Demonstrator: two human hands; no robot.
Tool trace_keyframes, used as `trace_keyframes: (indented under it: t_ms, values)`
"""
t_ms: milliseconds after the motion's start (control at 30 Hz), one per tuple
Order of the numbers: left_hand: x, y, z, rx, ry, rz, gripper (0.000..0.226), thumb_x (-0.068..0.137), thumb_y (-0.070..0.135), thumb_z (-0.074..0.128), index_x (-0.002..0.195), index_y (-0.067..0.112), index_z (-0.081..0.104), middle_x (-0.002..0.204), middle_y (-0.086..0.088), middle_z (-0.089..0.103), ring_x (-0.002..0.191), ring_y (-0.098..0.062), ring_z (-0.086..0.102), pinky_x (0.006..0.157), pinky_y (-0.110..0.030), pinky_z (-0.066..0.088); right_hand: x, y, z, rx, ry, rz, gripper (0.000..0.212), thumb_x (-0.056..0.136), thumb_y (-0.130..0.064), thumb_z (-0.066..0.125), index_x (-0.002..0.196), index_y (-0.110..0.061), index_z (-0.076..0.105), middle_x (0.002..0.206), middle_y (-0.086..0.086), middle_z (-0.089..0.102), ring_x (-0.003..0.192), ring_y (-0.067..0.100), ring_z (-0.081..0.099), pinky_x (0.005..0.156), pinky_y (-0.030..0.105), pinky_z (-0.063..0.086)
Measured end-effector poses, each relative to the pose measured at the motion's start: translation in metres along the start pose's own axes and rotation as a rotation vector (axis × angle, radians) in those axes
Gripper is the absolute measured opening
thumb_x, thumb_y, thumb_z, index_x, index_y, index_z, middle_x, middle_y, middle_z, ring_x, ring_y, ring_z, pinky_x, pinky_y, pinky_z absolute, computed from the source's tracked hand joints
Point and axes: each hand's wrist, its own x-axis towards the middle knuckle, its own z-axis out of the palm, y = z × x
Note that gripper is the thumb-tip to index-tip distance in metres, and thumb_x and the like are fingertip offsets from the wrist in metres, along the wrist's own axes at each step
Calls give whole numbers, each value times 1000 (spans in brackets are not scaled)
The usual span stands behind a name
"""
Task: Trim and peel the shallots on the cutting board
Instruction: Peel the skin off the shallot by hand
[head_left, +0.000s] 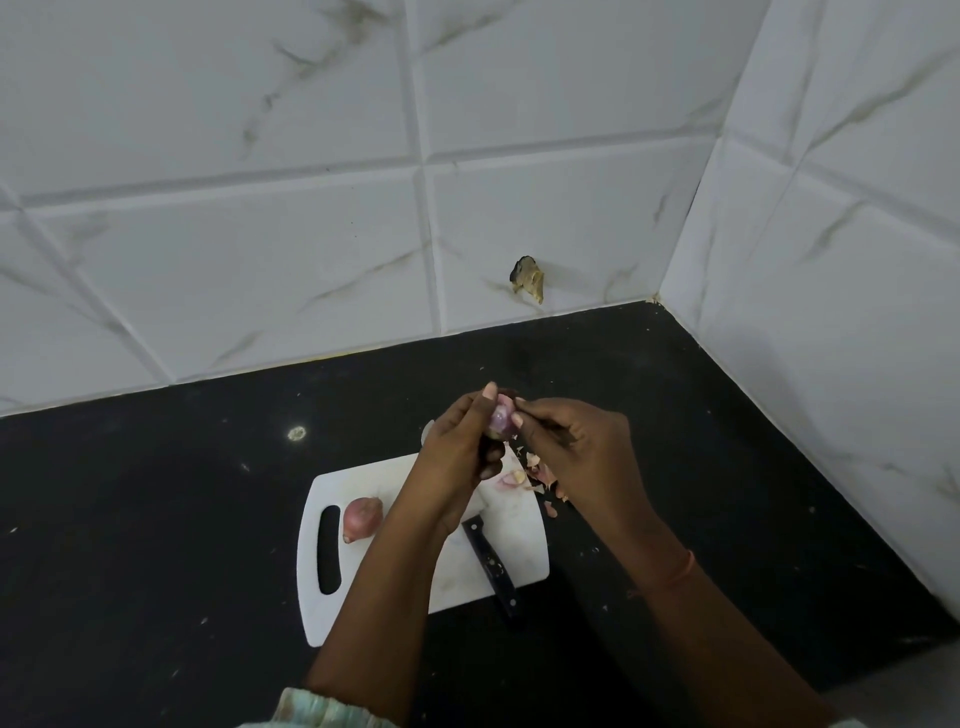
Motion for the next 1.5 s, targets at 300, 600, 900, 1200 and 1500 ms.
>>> trace_keyframes:
  t_ms: [300,600,900,1200,1500]
  values:
    - [-2,-1,-2,-1,-7,-4,42,98,41,51,114,7,67,81,-11,55,56,-9,43,51,-20,37,1,-2,6,-14,108,45,11,86,-8,72,97,-6,74,85,0,74,78,7,70,69,28,59]
    - [-5,1,-6,-44,-51,57,47,90,47,54,115,10,70,82,-8,57,60,-9,42,55,-23,36,1,-8,4,53,53,-7,18,86,-10,70,103,-5,72,95,1,72,89,6,69,75,20,57]
    - [-5,2,-14,25,-116,116,37,91,13,66,128,19,64,112,-11,66,69,-12,53,62,-24,49,3,-10,1,42,78,69,9,86,-8,70,95,-8,73,84,-5,71,78,4,69,69,14,54]
    - [-6,1,-14,137,-57,171,35,90,17,67,124,22,64,107,-6,69,61,-9,56,62,-22,52,5,-14,0,-43,68,41,10,86,-16,69,93,-8,71,81,-3,71,74,4,67,68,15,55]
    - [-6,0,-16,163,-64,183,32,90,15,67,122,21,65,102,-6,71,60,-11,56,63,-24,54,11,-13,-3,-194,-179,118,11,93,-18,60,103,-15,56,96,-1,63,85,8,63,76,24,57]
